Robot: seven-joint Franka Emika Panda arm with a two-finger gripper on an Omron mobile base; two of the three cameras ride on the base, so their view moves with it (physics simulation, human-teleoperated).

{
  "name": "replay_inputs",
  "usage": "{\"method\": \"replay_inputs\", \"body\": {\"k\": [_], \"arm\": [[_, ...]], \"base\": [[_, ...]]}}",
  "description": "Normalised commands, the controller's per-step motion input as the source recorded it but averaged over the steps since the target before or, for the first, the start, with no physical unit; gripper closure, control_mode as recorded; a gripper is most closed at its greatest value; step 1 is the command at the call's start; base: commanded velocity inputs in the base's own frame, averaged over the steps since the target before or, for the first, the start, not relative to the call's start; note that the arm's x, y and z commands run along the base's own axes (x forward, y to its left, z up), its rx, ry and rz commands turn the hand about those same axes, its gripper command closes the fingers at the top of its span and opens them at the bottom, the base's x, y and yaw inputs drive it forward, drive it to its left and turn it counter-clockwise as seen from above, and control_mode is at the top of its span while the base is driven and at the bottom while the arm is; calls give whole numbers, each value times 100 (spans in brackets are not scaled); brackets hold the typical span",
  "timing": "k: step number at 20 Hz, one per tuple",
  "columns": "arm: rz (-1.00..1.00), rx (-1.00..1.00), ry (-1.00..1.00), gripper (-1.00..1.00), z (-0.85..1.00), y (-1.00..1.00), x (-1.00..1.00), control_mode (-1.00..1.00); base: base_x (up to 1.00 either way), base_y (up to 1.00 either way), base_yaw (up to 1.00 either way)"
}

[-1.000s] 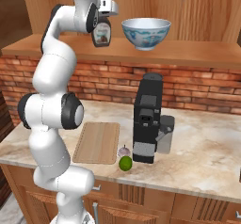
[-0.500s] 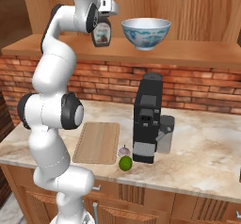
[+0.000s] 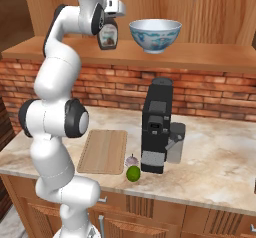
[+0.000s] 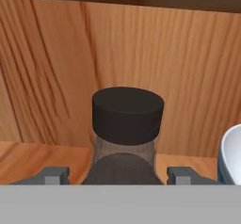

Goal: Open the cabinet. Place the bowl and condiment on the counter. Then place the lime and garlic on the cutting board.

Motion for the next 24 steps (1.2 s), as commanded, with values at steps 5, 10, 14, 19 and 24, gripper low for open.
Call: {"method": "replay_inputs", "body": {"k": [5, 10, 14, 19, 24], "arm": [[0, 3, -14, 100, -14, 0, -30, -100], [0, 4, -20, 100, -18, 0, -85, -100], [0, 7, -14, 100, -9, 0, -100, -100], [0, 8, -10, 100, 0, -1, -92, -100], [-1, 7, -7, 100, 0, -8, -83, -100]], "base": [[0, 0, 0], [0, 0, 0], [0, 0, 0], [0, 0, 0], [0, 0, 0]]}}
